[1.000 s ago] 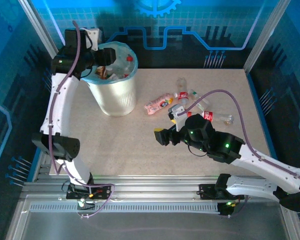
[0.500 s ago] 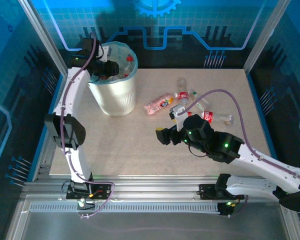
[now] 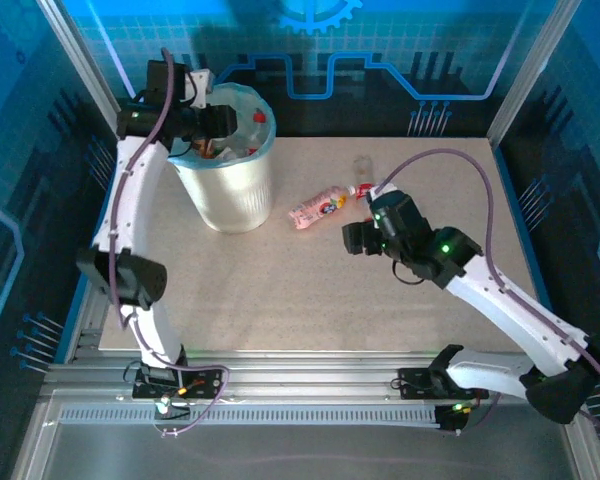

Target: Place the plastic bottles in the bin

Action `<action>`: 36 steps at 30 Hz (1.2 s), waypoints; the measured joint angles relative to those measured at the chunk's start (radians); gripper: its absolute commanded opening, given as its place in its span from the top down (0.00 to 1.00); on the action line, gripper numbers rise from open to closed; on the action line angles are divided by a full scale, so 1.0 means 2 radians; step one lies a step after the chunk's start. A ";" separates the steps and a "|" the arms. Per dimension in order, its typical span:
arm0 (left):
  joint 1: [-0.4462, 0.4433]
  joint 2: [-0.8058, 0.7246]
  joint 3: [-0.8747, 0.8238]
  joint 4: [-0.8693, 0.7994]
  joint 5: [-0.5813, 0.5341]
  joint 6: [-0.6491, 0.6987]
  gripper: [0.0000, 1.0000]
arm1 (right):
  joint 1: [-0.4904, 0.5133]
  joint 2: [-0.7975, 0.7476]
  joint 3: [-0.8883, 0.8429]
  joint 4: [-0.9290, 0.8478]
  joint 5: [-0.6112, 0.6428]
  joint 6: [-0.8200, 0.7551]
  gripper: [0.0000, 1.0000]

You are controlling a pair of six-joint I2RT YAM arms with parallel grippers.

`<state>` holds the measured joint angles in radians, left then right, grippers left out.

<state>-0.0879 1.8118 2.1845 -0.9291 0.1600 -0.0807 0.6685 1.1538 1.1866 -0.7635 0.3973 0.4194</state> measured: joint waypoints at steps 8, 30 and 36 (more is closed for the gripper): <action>-0.175 -0.211 -0.207 0.121 -0.029 0.042 0.31 | -0.183 0.099 0.005 -0.024 -0.034 -0.167 0.00; -0.324 -0.219 -0.409 0.236 0.032 0.071 0.30 | -0.364 0.354 0.101 -0.011 -0.237 -0.244 0.00; -0.324 -0.226 -0.416 0.236 0.031 0.072 0.29 | -0.369 0.313 0.036 -0.017 -0.257 -0.221 0.00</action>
<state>-0.7353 1.3598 1.3525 -0.4568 0.2214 0.0631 -0.0685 1.7798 1.2594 -0.7971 -0.1177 -0.0219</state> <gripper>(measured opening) 0.705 0.998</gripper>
